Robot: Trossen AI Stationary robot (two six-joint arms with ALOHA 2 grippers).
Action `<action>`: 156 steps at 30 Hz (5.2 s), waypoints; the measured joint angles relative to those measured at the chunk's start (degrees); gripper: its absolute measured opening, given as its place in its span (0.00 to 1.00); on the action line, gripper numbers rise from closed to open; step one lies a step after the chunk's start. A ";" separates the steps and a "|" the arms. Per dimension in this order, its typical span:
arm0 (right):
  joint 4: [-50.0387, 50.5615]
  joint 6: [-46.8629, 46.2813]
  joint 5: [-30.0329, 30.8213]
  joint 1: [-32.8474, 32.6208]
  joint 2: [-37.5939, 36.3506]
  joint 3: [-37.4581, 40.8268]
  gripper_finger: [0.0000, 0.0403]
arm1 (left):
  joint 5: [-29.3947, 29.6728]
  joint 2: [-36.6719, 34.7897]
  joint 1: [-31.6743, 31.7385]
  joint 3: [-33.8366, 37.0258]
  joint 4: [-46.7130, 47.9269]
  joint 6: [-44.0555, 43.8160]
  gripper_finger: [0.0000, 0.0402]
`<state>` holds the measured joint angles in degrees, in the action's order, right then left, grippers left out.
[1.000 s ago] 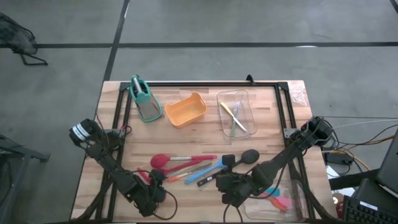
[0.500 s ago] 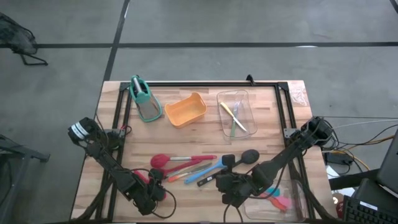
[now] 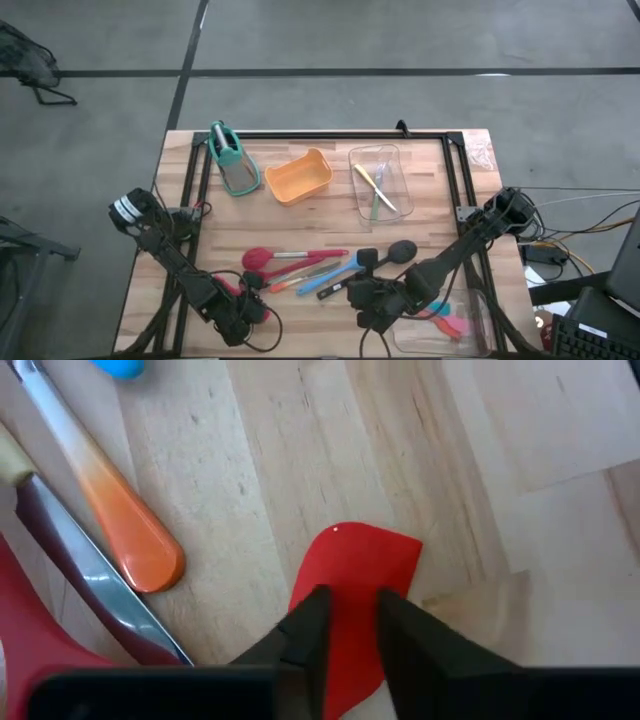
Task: Pick & Place Kitchen Items
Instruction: Put the red spatula into the bottom transparent bin
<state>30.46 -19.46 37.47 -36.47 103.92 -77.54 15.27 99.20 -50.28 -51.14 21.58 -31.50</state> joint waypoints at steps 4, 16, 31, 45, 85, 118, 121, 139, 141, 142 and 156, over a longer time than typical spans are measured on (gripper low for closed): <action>0.00 0.00 0.00 0.00 0.00 0.00 0.02 | -0.42 0.00 0.04 -0.20 -0.20 0.02 0.06; -0.30 0.02 0.00 0.04 0.00 0.00 0.02 | 0.52 -4.85 0.07 -5.08 -0.81 -1.44 0.21; -0.86 0.08 -0.26 0.00 0.00 0.00 0.02 | 2.80 -4.50 0.02 6.80 -14.95 -2.21 0.61; -1.38 0.39 -0.39 0.04 0.00 0.00 0.02 | 4.54 -4.79 0.03 18.43 -24.30 -7.27 0.50; -4.09 1.71 -0.24 0.04 0.00 1.27 0.02 | -12.32 -10.29 0.35 10.74 -14.26 -11.14 0.05; -4.54 1.92 -0.37 0.04 0.00 1.29 0.02 | -2.49 -2.12 -1.11 6.99 -16.13 -1.58 0.59; -4.55 1.92 -0.37 0.04 0.00 1.29 0.02 | -2.21 -0.01 -2.06 7.59 -16.23 -1.78 0.59; -5.78 3.00 -0.34 0.15 0.00 1.31 0.02 | -4.79 4.68 -3.77 7.61 -21.04 -0.79 0.03; -5.84 3.04 -0.33 0.15 0.00 1.37 0.02 | -3.69 3.93 -3.84 7.61 -21.07 -0.29 0.02; -5.82 3.04 -0.33 0.15 0.00 1.40 0.02 | -3.20 3.44 -3.82 7.61 -21.05 0.33 0.01; -5.91 3.04 -0.31 0.29 0.00 1.51 0.02 | 2.51 -15.37 -5.11 7.78 -11.22 2.91 0.00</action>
<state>24.55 -16.43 37.17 -36.18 103.92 -76.03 17.78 83.82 -55.39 -43.35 10.36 -28.60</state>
